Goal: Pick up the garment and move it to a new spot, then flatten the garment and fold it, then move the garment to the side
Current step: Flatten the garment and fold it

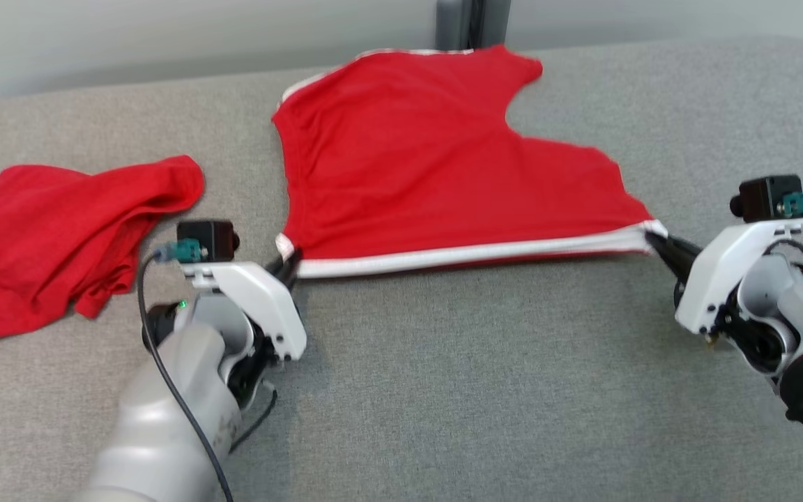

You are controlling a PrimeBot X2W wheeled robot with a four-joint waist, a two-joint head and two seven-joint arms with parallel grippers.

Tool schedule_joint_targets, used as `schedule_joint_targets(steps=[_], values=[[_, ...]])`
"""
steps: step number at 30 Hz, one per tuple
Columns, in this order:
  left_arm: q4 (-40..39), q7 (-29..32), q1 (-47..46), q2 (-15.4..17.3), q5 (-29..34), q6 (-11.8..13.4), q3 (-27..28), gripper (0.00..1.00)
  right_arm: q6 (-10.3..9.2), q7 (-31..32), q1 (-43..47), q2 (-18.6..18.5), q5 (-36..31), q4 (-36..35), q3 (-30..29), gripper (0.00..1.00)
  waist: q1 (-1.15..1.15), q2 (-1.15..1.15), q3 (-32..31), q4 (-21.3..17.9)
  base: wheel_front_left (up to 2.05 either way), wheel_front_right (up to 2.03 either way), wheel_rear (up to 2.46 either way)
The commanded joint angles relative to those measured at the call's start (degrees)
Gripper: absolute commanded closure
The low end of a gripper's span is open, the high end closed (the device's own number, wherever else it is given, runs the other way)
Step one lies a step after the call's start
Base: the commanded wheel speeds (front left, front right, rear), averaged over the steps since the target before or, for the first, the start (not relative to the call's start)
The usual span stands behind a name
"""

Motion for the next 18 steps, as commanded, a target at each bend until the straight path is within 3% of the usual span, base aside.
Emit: schedule_joint_targets(steps=[1, 13, 18], values=[[-0.7, 0.0, 2.9, 2.1, -0.6, 0.3, -0.5, 1.0, -0.49, 1.0, 2.0, -2.4, 1.3, -0.1, 0.3, 1.0, 0.0, 0.0, -2.8, 0.2, 0.0, 0.0, 0.0], [-12.2, -1.0, 18.5, 5.3, -4.2, 0.3, -2.1, 1.0, -0.5, 11.3, 10.9, -10.6, 11.3, -10.0, 3.0, 1.0, 0.0, 0.0, -10.8, 0.6, 0.0, 0.0, 0.0], [-19.0, -0.6, 25.0, 6.7, -4.6, 2.1, -2.6, 1.0, -0.5, 15.3, 14.3, -14.2, 14.7, -13.7, 3.5, 1.0, 0.0, 0.0, -13.1, 0.8, 0.0, 0.0, 0.0]])
